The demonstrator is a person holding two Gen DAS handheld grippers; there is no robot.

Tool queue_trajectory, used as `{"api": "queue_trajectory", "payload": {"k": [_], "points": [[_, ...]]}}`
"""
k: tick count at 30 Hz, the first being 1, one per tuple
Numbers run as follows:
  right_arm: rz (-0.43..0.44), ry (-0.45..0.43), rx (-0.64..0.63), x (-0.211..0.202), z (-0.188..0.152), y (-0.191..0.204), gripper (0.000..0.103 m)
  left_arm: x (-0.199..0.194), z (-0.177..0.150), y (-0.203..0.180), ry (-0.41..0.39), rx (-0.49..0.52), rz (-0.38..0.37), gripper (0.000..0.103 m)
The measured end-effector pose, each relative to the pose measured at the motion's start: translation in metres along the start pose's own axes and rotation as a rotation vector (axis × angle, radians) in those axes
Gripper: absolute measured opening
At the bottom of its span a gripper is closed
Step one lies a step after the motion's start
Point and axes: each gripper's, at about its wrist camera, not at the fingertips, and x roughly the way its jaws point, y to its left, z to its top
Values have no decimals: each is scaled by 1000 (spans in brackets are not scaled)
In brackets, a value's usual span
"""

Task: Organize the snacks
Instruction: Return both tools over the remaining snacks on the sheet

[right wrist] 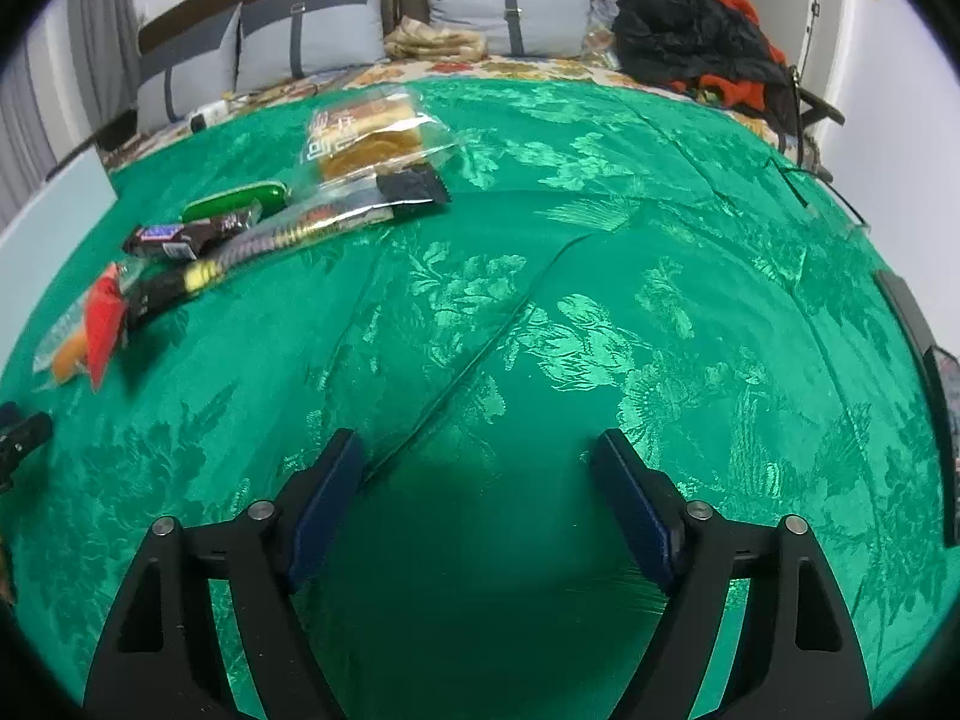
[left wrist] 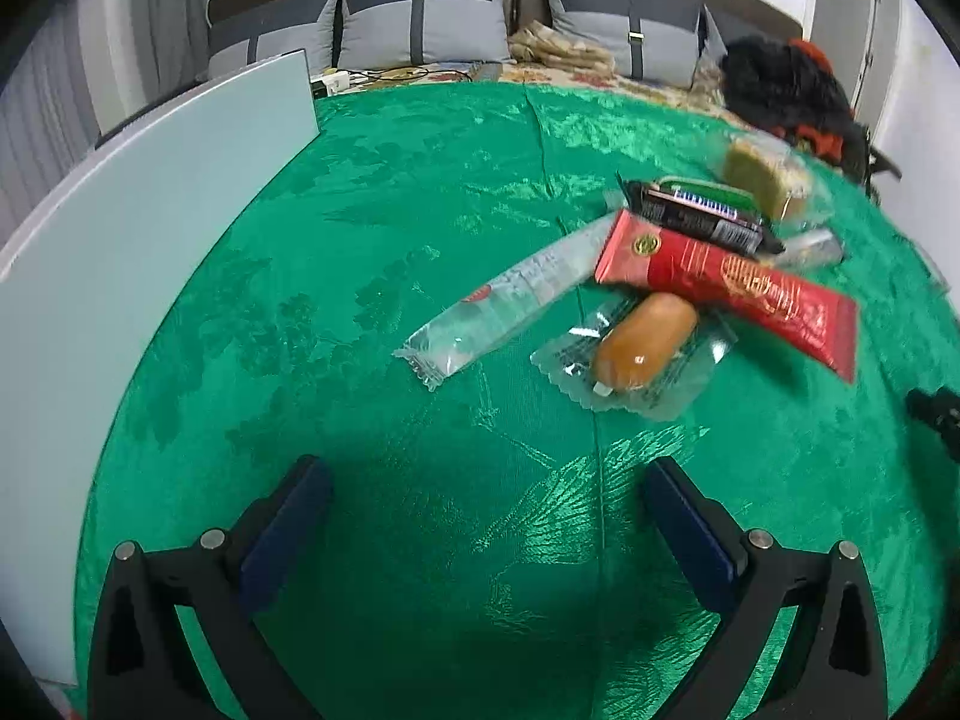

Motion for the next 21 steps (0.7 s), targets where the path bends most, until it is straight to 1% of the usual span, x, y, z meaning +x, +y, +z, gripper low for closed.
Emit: {"api": "queue_trajectory", "payload": {"k": [13, 21], "points": [[-11, 6, 10, 0, 0, -4, 88, 1, 1, 0, 1, 0, -1, 103], [-11, 7, 12, -1, 0, -5, 88, 0, 1, 0, 1, 0, -1, 103]]}}
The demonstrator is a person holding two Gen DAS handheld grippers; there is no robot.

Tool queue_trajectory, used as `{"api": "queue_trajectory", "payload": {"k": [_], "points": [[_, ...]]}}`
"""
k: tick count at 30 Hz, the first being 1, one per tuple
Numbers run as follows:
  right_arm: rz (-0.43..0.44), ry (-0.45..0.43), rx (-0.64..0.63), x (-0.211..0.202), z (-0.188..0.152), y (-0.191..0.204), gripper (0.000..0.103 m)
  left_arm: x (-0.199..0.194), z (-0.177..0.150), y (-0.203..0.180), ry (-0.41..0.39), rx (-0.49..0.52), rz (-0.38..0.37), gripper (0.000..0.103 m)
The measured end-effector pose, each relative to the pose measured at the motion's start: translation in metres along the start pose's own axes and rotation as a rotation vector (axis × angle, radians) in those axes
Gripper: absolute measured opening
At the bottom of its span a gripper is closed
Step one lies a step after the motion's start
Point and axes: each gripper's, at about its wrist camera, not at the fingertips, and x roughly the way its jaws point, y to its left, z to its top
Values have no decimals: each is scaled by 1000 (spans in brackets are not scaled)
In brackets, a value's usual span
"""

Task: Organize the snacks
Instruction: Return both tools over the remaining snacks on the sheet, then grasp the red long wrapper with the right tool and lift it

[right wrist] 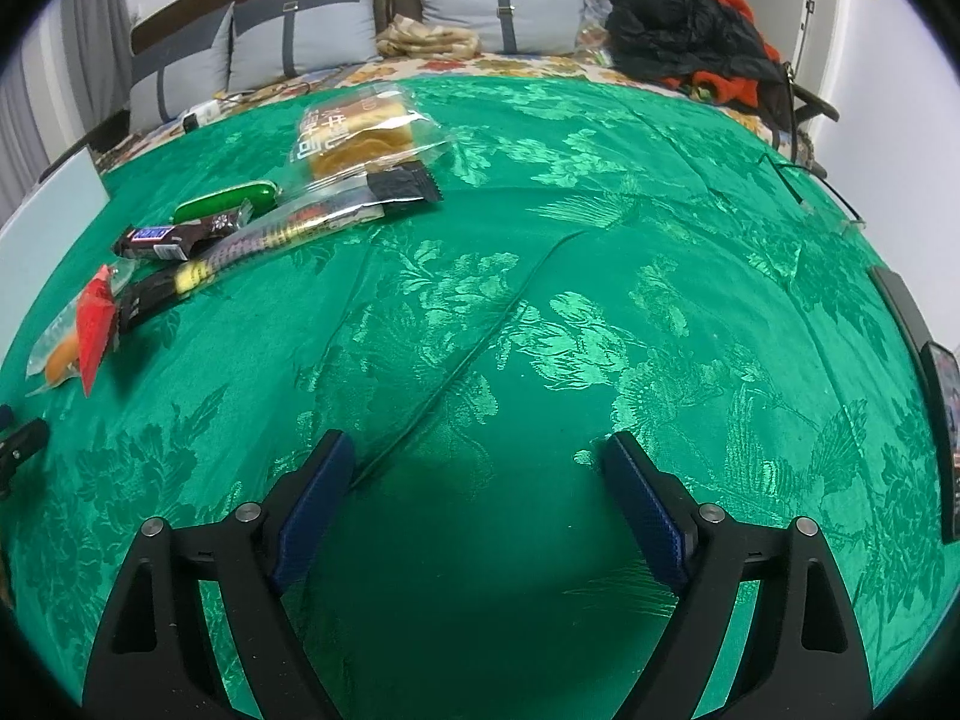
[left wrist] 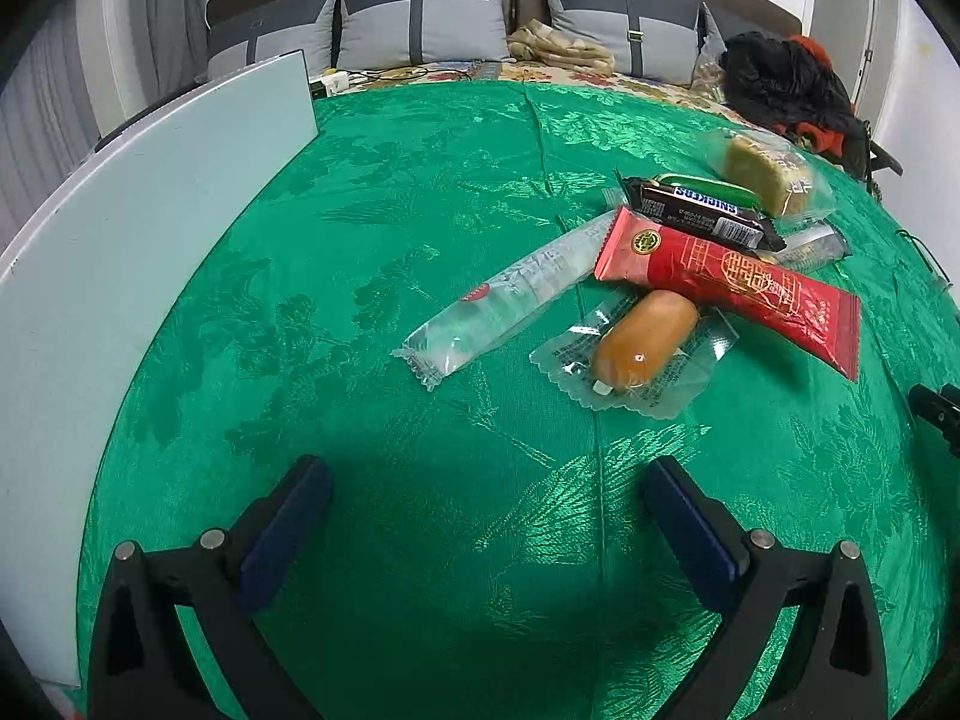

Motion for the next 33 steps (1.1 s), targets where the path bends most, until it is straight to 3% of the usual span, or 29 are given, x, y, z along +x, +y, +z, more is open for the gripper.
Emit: {"api": "queue_trajectory", "payload": {"k": [30, 33], "points": [[-4, 2, 3, 0, 0, 1, 89, 1, 0, 0, -1, 2, 2, 103], [42, 42, -33, -2, 14, 7, 86, 1, 0, 0, 0, 2, 3, 103]]}}
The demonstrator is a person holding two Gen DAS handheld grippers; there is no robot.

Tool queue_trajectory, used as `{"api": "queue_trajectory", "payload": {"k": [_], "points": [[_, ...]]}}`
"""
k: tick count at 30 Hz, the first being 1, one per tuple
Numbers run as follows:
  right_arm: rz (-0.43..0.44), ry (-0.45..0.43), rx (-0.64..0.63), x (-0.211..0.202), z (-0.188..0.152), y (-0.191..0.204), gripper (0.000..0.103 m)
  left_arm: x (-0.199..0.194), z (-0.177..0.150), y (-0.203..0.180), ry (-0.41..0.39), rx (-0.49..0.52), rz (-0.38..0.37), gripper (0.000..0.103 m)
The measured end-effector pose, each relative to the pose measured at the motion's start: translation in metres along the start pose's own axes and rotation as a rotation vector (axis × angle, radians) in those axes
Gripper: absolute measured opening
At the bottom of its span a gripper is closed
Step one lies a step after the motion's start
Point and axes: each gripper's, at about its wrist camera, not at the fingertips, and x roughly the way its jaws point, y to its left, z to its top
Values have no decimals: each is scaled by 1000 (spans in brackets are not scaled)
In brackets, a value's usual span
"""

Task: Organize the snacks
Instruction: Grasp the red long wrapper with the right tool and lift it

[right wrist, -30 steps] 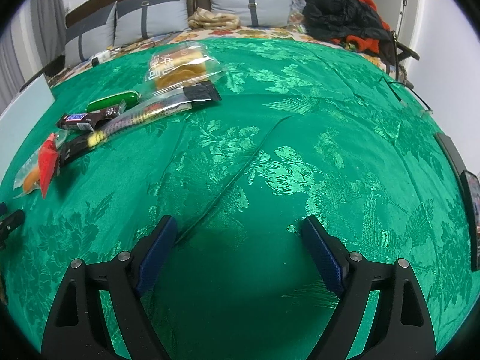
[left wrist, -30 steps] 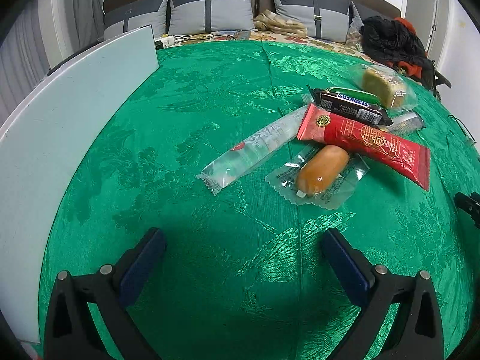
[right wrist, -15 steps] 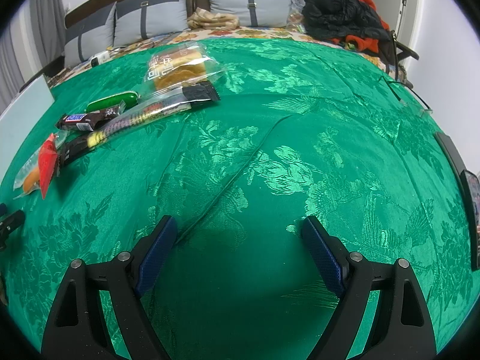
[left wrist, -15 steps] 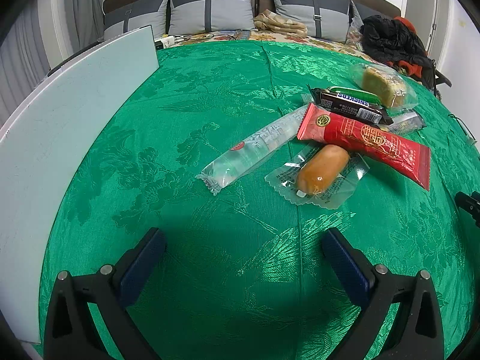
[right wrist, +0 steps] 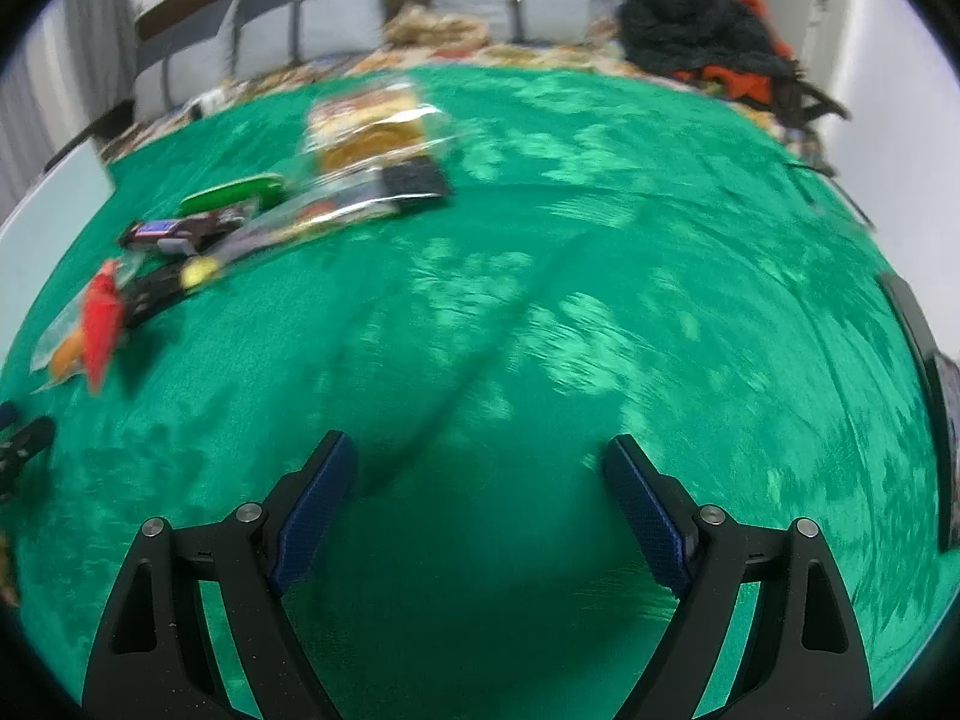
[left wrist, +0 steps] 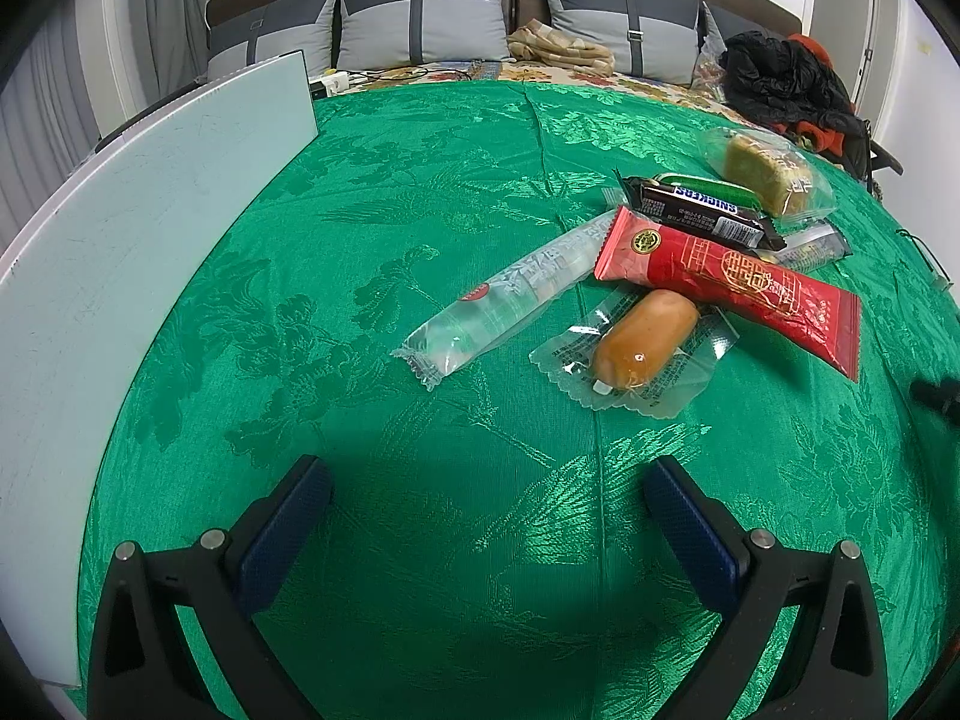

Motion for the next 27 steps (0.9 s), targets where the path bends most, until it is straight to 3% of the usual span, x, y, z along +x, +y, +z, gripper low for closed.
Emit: {"api": "queue_trajectory", "payload": {"k": [4, 5, 7, 10, 12, 13, 14, 15, 17, 19, 24, 27], "points": [[206, -112, -156, -39, 50, 48, 87, 0, 0, 0, 0, 0, 0, 103], [281, -109, -242, -46, 65, 73, 87, 0, 0, 0, 0, 0, 0, 103], [339, -68, -385, -46, 82, 112, 87, 0, 0, 0, 0, 0, 0, 103], [322, 63, -589, -18, 89, 169, 85, 0, 0, 0, 0, 0, 0, 103], [283, 131, -647, 2, 84, 189, 84, 0, 0, 0, 0, 0, -1, 103], [266, 169, -661, 14, 80, 196, 75, 0, 0, 0, -1, 0, -1, 103], [255, 197, -669, 23, 77, 200, 53, 0, 0, -1, 0, 0, 0, 103], [241, 222, -672, 29, 74, 202, 41, 0, 0, -1, 0, 0, 0, 103], [222, 273, -653, 39, 68, 200, 32, 0, 0, -1, 0, 0, -1, 103], [220, 255, -626, 36, 64, 196, 23, 0, 0, -1, 0, 0, 0, 103], [256, 203, -504, 12, 56, 161, 20, 0, 0, -1, -1, 0, -1, 103], [285, 168, -354, -7, 47, 120, 20, 0, 0, -1, -1, 0, 0, 103]]}}
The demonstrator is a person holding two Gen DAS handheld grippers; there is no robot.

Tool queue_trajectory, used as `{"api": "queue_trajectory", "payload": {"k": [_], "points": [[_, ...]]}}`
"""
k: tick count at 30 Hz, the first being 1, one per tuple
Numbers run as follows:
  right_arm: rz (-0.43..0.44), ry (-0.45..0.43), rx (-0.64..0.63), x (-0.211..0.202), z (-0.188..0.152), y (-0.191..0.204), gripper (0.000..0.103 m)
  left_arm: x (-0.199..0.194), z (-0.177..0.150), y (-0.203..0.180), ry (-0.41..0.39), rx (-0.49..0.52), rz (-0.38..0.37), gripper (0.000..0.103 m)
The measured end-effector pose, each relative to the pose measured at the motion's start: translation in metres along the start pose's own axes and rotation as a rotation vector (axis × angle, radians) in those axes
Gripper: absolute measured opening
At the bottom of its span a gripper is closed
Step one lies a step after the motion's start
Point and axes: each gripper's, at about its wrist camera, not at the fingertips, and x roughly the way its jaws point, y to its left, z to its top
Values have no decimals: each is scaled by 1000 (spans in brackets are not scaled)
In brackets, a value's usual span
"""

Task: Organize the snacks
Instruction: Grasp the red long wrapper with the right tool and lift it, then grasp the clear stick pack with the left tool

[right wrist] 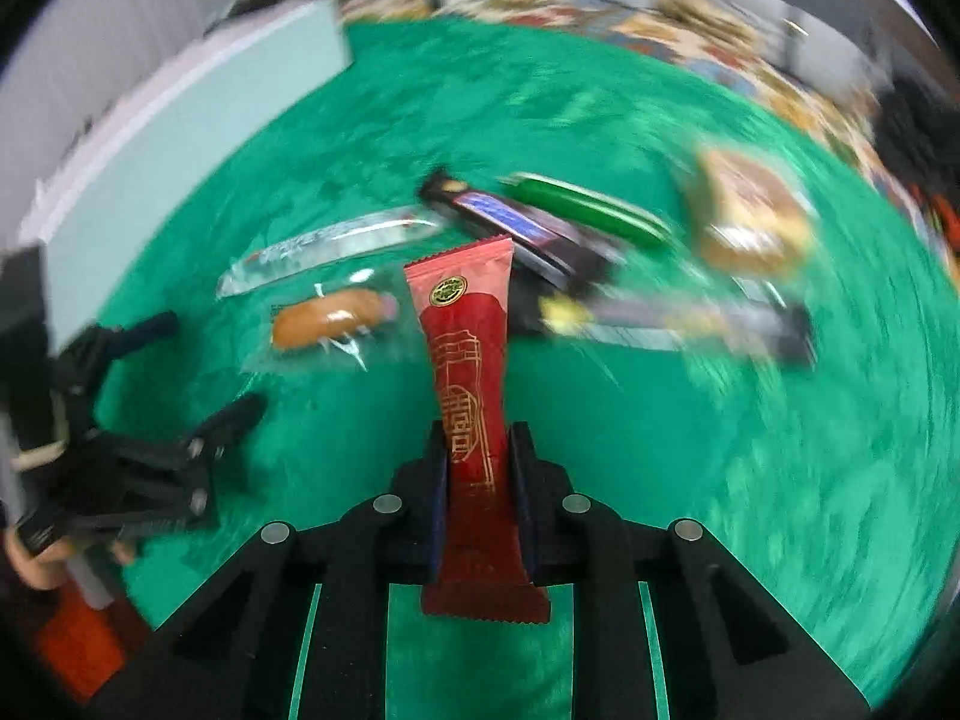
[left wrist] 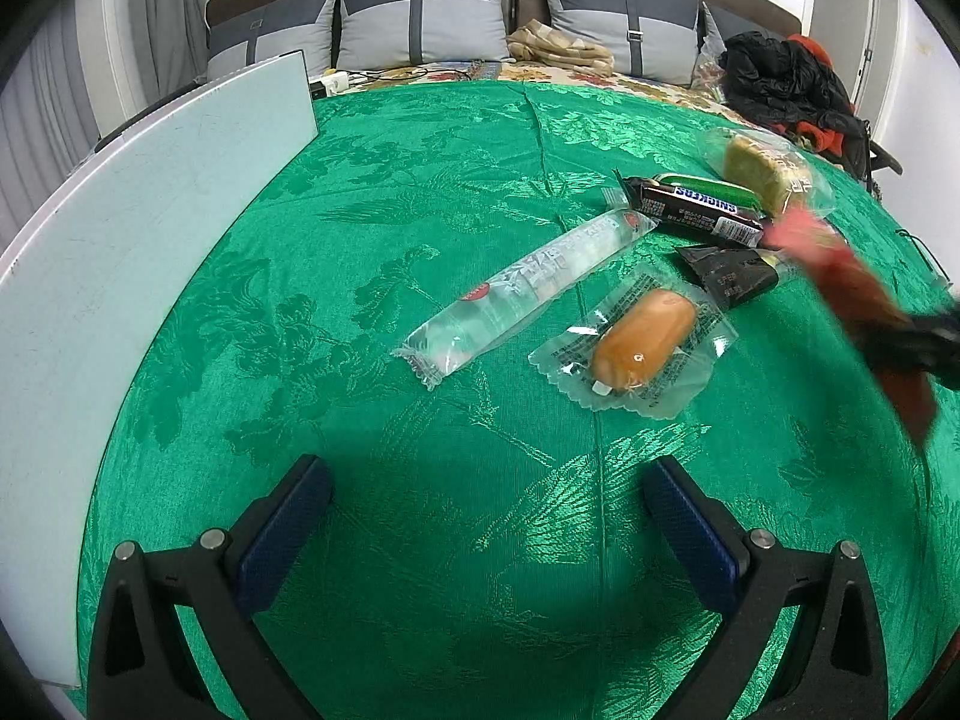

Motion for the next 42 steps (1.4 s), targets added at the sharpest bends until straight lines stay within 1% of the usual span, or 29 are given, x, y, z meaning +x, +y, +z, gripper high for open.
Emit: {"api": "queue_trajectory", "payload": {"k": [1, 4, 7, 9, 10, 11, 13, 14, 17, 20, 21, 22, 23, 24, 26, 27, 29, 31, 33, 34, 36, 37, 38, 40, 41, 42], "points": [[-12, -22, 46, -8, -12, -10, 20, 0, 0, 0, 0, 0, 0, 103], [-95, -72, 158, -19, -43, -36, 20, 0, 0, 0, 0, 0, 0, 103], [-166, -104, 222, -18, -65, -52, 26, 0, 0, 0, 0, 0, 0, 103], [-172, -149, 246, -15, -73, -60, 46, 0, 0, 0, 0, 0, 0, 103], [-178, -164, 250, -14, -76, -61, 62, 0, 0, 0, 0, 0, 0, 103], [-186, -182, 250, -13, -79, -62, 65, 0, 0, 0, 0, 0, -1, 103], [-201, -198, 247, -8, -82, -66, 65, 0, 0, 0, -1, 0, -1, 103], [-208, -215, 243, -5, -83, -68, 71, 1, 0, 0, -1, 0, -2, 103], [-201, -226, 240, -6, -84, -71, 76, 0, 0, 0, 8, 9, -12, 103], [-197, -223, 232, -7, -86, -70, 78, -1, 5, 0, 85, 75, -59, 103], [-203, -220, 229, -6, -86, -70, 78, -2, 12, 2, 107, 78, -90, 102], [-208, -218, 225, -4, -85, -69, 78, -5, 18, 4, 102, 75, -115, 102], [-214, -215, 221, -4, -85, -68, 78, -11, 29, 5, 81, 72, -149, 102], [-218, -214, 219, -3, -85, -67, 78, -15, 41, 6, 63, 73, -168, 102], [-218, -214, 219, -2, -85, -67, 78, -17, 63, 4, 48, 85, -175, 102], [-218, -214, 219, -2, -84, -67, 78, -14, 76, 2, 53, 97, -165, 102], [-217, -214, 219, -2, -84, -67, 79, 0, 97, -2, 92, 108, -132, 94], [-217, -214, 219, -2, -84, -66, 79, 22, 111, -2, 160, 99, -115, 72], [-217, -214, 219, -2, -84, -67, 79, 39, 113, -5, 221, 109, -114, 62], [-217, -214, 219, -2, -84, -67, 79, 48, 112, -8, 248, 135, -112, 61], [-217, -214, 219, -2, -84, -67, 79, 54, 110, -14, 264, 193, -97, 61], [-217, -214, 219, -2, -84, -67, 79, 56, 107, -19, 269, 226, -89, 59], [-218, -214, 218, -2, -84, -67, 79, 55, 105, -20, 256, 235, -93, 56], [-217, -214, 219, -2, -84, -67, 79, 52, 104, -18, 245, 211, -127, 33], [-217, -214, 219, -2, -84, -67, 79, 53, 103, -17, 245, 200, -117, 30], [-217, -214, 219, -2, -84, -67, 79, 52, 101, -15, 241, 190, -97, 21]]}}
